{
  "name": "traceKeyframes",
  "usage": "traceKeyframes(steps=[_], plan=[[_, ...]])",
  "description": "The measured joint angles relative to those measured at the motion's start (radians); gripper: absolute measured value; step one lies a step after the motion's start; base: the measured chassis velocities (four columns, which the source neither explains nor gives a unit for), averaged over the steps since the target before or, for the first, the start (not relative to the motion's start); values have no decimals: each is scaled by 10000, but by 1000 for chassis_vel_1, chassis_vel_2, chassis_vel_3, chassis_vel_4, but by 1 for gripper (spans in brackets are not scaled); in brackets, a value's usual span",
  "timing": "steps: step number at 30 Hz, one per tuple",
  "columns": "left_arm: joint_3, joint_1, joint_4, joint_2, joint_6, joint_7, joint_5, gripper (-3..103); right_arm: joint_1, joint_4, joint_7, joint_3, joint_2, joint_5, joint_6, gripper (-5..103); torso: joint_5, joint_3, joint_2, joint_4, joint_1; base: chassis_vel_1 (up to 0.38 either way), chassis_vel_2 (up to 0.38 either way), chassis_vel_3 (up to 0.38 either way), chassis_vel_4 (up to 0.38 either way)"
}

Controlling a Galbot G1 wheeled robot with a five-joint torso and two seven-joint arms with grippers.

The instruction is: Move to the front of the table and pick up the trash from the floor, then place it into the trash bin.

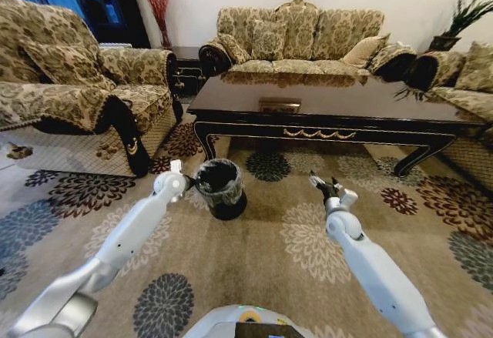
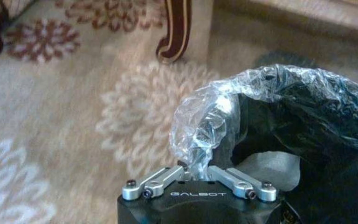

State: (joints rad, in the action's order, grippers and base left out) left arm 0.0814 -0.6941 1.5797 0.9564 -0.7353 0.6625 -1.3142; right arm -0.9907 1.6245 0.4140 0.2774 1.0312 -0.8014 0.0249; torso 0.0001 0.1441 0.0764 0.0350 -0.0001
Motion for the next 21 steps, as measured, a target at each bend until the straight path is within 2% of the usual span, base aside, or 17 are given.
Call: traceKeyframes(steps=[4,13,15,19,21], plan=[[-55,-621,37,210,-1,89,328,2,-149,42,41,43,128,15,-1,100,-2,0,0,0,0,0,0,0,0],[-141,-960,107,296,0,73,748,2,-129,-61,129,-26,263,-76,58,100,-2,0,0,-3,0,0,0,0,0],[-144,-983,207,251,0,76,794,-1,-120,-72,130,-60,274,-78,64,100,-2,1,0,-1,0,0,0,0,0],[-121,-1059,708,-54,3,192,803,12,-114,-71,165,-113,299,-40,68,100,-3,1,0,-6,0,0,0,0,0],[-102,-1214,1195,-443,3,815,745,23,-135,-17,282,-113,300,-17,88,100,-3,1,1,-7,0,0,0,0,0]])
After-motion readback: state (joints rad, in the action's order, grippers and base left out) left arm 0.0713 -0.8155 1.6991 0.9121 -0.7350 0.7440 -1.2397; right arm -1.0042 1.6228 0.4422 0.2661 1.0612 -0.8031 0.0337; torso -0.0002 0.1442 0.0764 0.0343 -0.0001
